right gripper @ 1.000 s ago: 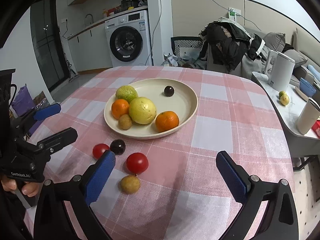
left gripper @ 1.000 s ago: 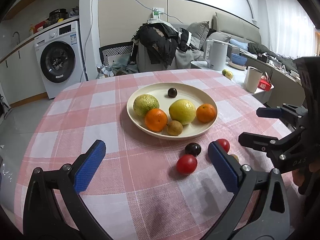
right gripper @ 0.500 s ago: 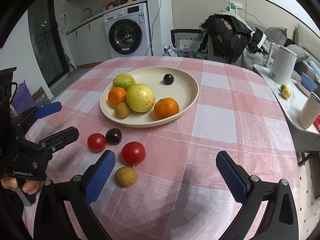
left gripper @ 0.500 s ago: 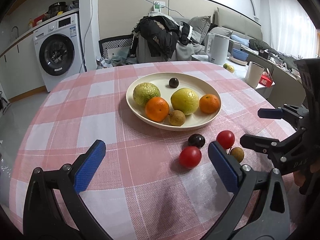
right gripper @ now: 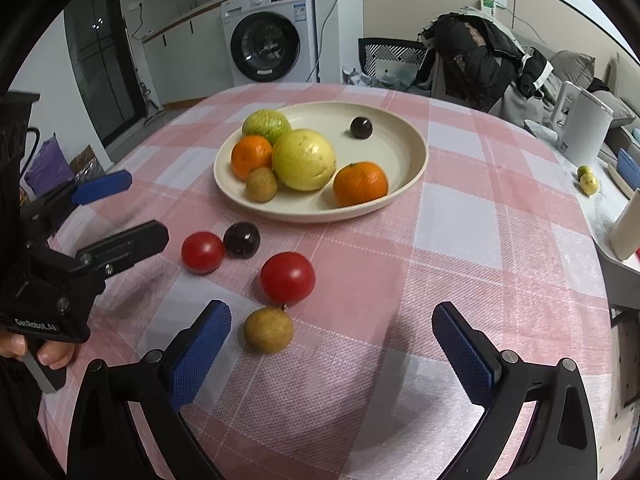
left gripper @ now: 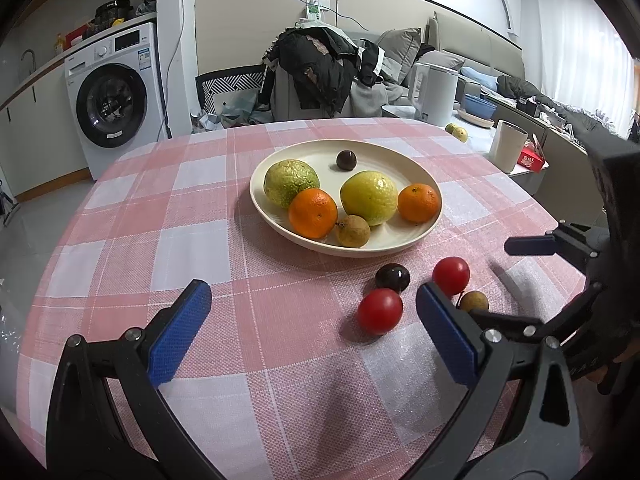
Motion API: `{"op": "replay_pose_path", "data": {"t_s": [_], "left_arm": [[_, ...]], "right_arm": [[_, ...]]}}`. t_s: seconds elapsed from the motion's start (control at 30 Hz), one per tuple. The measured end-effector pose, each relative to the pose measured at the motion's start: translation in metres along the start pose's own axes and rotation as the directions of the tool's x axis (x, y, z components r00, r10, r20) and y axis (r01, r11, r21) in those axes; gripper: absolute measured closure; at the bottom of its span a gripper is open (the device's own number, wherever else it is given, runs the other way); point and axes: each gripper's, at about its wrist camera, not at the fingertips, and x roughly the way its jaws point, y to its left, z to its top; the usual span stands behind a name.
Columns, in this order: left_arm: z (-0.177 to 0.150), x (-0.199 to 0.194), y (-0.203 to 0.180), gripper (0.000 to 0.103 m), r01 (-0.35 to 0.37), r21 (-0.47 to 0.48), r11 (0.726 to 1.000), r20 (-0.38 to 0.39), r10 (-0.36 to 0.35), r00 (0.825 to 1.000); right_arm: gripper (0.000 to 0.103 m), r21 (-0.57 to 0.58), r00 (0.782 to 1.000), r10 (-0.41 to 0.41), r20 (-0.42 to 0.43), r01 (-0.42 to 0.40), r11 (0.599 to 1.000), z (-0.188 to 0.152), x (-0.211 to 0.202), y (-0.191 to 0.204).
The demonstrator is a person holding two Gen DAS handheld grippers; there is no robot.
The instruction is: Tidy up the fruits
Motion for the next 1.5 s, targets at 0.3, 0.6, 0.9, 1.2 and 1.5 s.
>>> {"op": "replay_pose_path", "data": {"t_s": [0.3,0.6,0.9,1.2,1.5], "left_arm": [[-0.003,0.006,-0.002,0.001,0.022,0.009,1.000,-0.046,-0.021,0.999],[-0.006,0.010,-0.011,0.001,0.053,0.039,0.998,-0.087,-0.049,0.995],[-0.006,0.010,-0.012,0.001,0.062,0.041,0.997,-0.100,-0.058,0.993],[-0.006,0.010,-0.012,0.001,0.063,0.044,0.997,-0.102,-0.058,0.993],[-0.006,0.010,-0.012,0.001,0.064,0.043,0.997,-0.103,-0.060,0.993]], "right_arm": [[0.001,-0.019,0.997,0.033,-0.072,-0.034,0.999,-0.009,0.008,0.003],[0.031,-0.046,0.993,0.094,-0.072,-0.098,0.994,-0.011,0.001,0.007],[0.050,-0.094,0.988,0.139,-0.069,-0.145,0.985,-0.013,-0.004,0.020],[0.062,-0.111,0.988,0.141,-0.064,-0.148,0.983,-0.016,-0.005,0.027],[0.072,-0.105,0.989,0.136,-0.061,-0.141,0.984,-0.014,-0.005,0.024]]}}
